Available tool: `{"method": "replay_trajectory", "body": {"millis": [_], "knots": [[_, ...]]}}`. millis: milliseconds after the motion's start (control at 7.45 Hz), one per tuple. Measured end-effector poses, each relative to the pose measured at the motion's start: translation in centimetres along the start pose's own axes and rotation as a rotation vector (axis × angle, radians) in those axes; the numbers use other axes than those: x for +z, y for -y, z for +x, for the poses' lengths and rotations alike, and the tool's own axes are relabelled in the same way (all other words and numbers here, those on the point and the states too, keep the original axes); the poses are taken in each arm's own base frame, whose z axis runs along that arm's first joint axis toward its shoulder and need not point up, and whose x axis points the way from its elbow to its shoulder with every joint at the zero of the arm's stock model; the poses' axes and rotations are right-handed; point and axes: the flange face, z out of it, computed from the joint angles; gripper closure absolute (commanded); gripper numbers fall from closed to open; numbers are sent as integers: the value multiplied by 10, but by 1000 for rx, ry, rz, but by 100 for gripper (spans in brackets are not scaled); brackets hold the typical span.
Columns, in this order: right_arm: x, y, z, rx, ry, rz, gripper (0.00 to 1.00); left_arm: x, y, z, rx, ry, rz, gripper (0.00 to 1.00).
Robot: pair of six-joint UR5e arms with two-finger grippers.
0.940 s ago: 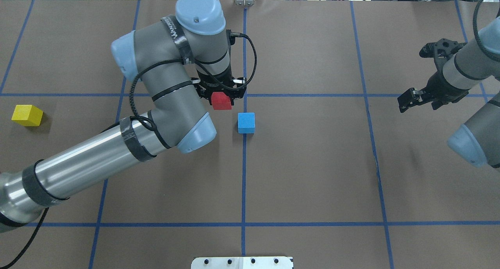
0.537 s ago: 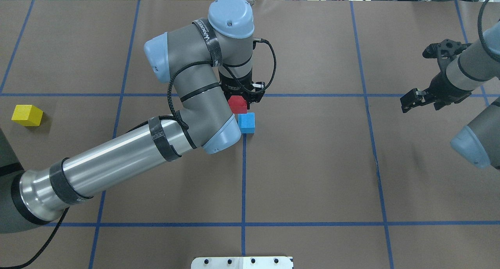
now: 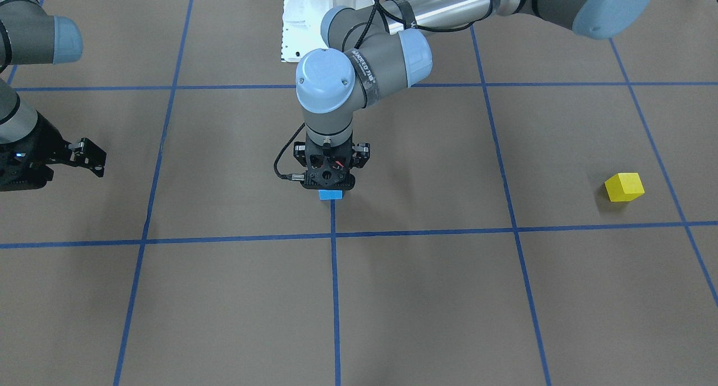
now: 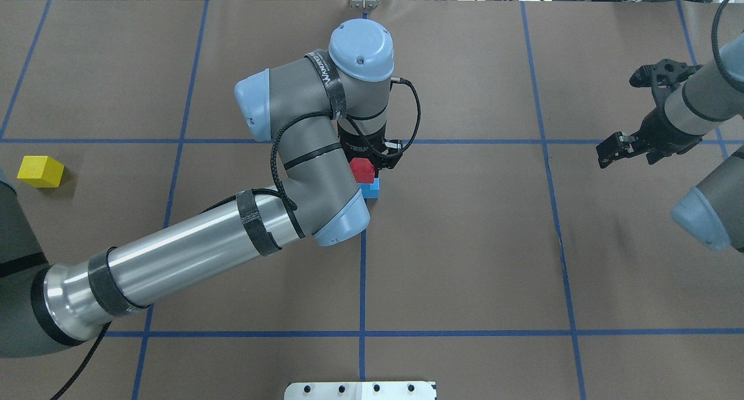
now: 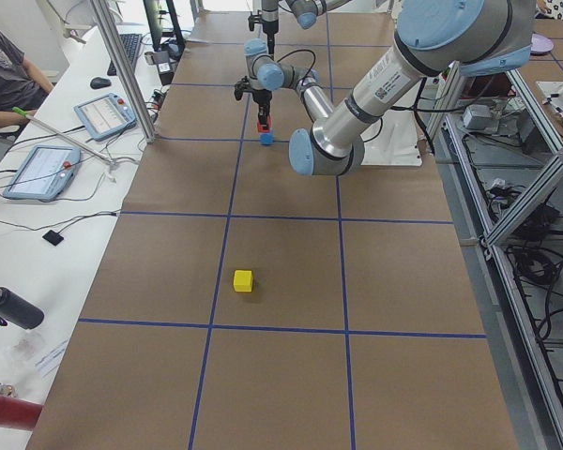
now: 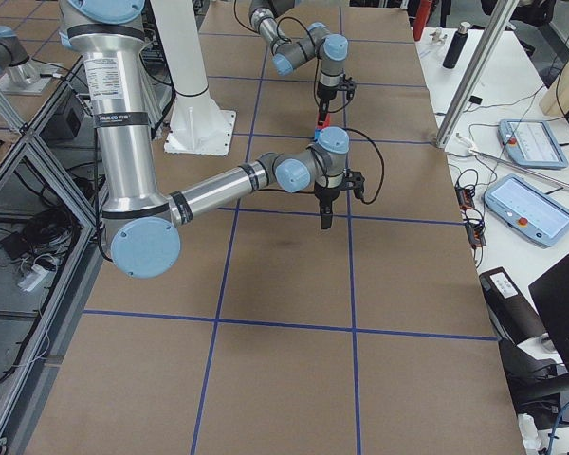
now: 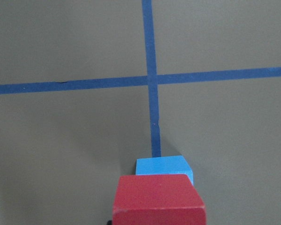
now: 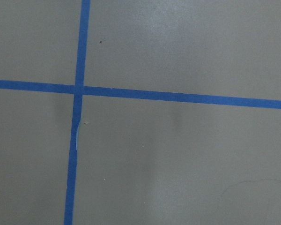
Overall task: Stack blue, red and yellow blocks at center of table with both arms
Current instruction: 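Lower the red cube onto the blue cube and open the left gripper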
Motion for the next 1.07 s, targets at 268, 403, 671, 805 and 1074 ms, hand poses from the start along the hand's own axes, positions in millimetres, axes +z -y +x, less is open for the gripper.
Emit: {"method": "replay_trajectory", "body": {"millis": [268, 403, 671, 805, 1074], "knots": [[0, 0, 0, 0, -1, 0, 0, 4, 1, 1, 3, -3, 1, 100], [0, 0, 0, -1, -1, 0, 0, 6, 0, 2, 2, -3, 0, 100], [0, 1, 0, -1, -1, 1, 0, 8, -3, 4, 1, -3, -4, 100], [1, 1, 0, 0, -2, 0, 0, 10, -4, 5, 3, -3, -6, 100], [3, 1, 2, 2, -4, -4, 0, 10, -5, 7, 2, -8, -3, 100]]}}
